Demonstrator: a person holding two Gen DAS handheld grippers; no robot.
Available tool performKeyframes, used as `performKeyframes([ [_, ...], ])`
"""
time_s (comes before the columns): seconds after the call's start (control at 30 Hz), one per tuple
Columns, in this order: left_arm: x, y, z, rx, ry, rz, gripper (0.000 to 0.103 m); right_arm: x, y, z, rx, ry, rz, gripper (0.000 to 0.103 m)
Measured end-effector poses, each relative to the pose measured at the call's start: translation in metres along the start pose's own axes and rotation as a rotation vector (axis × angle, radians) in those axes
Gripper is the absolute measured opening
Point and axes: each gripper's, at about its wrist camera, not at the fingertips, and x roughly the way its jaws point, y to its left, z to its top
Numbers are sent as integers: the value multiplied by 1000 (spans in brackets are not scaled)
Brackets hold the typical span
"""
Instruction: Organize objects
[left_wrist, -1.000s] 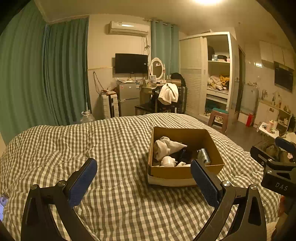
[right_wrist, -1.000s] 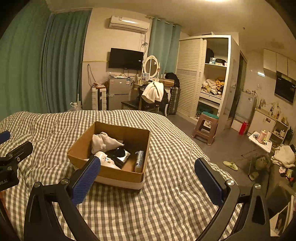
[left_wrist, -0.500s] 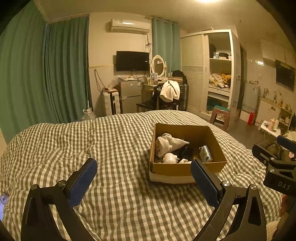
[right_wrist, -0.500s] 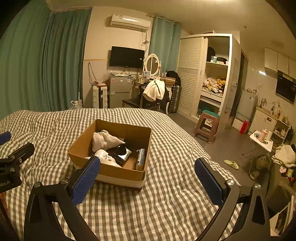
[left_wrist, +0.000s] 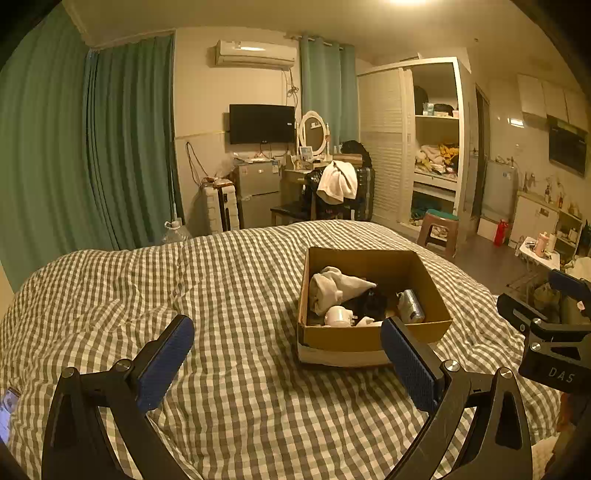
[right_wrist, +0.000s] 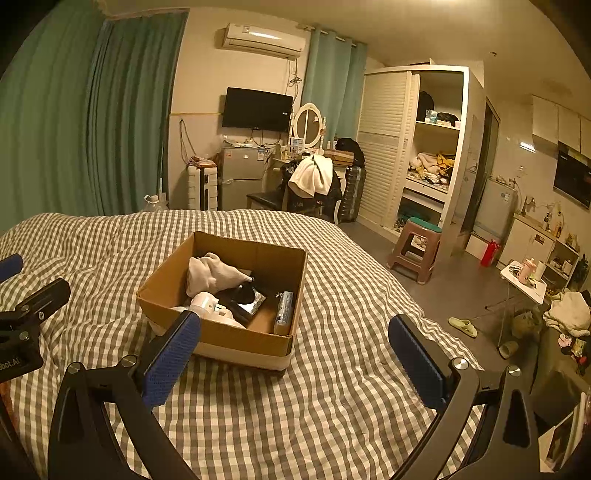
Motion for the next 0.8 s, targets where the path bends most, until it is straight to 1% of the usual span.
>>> performKeyframes([
  [0.33, -1, 3, 2, -2, 3, 11, 103, 3, 1, -1, 1, 8, -1, 102],
  [0.47, -1, 4, 3, 5, 3, 29, 103, 4, 2, -1, -1, 11, -2, 102],
  [0.8, -1, 4, 3, 6, 5, 24, 103, 5, 3, -3, -7, 18, -3, 102],
])
